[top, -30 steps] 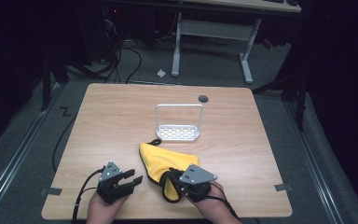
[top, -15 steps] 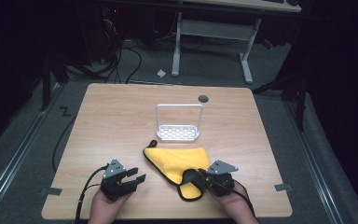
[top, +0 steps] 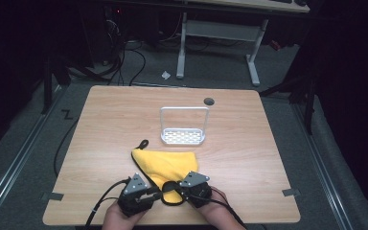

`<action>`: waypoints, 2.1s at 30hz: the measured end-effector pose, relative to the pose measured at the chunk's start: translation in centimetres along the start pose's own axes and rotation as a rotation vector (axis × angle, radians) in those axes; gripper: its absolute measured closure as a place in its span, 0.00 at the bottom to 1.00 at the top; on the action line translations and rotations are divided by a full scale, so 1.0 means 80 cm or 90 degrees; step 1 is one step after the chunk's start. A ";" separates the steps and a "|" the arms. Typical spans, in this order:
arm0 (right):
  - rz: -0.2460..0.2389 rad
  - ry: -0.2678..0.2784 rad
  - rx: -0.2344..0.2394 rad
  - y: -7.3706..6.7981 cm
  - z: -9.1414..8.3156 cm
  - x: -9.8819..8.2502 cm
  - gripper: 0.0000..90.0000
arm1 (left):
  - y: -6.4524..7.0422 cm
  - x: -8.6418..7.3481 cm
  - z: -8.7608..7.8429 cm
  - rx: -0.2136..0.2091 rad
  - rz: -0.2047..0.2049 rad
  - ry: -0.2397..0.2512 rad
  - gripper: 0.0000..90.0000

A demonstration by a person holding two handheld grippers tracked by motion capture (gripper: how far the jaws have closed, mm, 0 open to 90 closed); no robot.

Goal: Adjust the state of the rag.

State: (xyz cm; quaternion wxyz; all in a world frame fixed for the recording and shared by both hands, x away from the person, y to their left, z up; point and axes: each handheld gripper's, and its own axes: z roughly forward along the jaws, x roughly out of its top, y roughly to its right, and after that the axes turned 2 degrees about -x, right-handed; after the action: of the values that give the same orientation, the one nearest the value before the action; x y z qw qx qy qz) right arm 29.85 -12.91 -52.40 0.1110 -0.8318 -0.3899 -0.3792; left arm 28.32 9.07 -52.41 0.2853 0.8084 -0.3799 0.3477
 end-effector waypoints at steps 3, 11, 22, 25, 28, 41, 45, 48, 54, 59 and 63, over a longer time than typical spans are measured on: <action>0.004 0.001 0.008 0.002 0.002 0.001 0.91 | 0.010 0.001 0.015 -0.009 0.010 -0.016 0.88; 0.011 0.041 -0.022 0.010 -0.016 0.004 0.92 | 0.019 0.002 0.028 0.016 0.060 -0.048 0.94; 0.101 0.054 -0.155 0.096 -0.092 -0.058 0.92 | 0.008 0.001 0.022 0.018 0.065 -0.050 0.95; 0.128 0.024 -0.171 0.113 -0.092 -0.074 0.91 | 0.004 0.000 0.019 0.025 0.064 -0.052 0.94; 0.138 -0.008 -0.186 0.124 -0.087 -0.085 0.91 | -0.002 -0.001 0.015 0.026 0.059 -0.054 0.95; 0.154 -0.038 -0.218 0.142 -0.078 -0.091 0.90 | -0.020 -0.005 0.001 0.061 0.041 -0.054 0.94; 0.158 -0.015 -0.210 0.139 -0.083 -0.086 0.77 | -0.019 -0.002 -0.003 0.059 0.025 -0.033 0.81; 0.177 0.019 -0.211 0.138 -0.097 -0.079 0.68 | -0.010 0.002 -0.003 0.023 0.034 0.007 0.66; 0.149 0.091 -0.195 0.116 -0.118 -0.050 0.63 | 0.009 0.007 0.012 -0.023 0.060 0.014 0.48; 0.122 0.124 -0.143 0.089 -0.116 -0.024 0.63 | 0.013 0.003 0.028 -0.022 0.064 -0.031 0.51; 0.085 0.122 -0.085 0.062 -0.090 -0.007 0.63 | 0.011 0.002 0.030 -0.006 0.052 -0.030 0.70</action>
State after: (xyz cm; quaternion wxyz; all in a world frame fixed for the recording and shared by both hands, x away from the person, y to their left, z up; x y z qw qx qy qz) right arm 29.40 -20.00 -47.29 0.1175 -0.8213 -0.2950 -0.4739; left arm 28.51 6.78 -53.52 0.2659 0.7989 -0.4206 0.3380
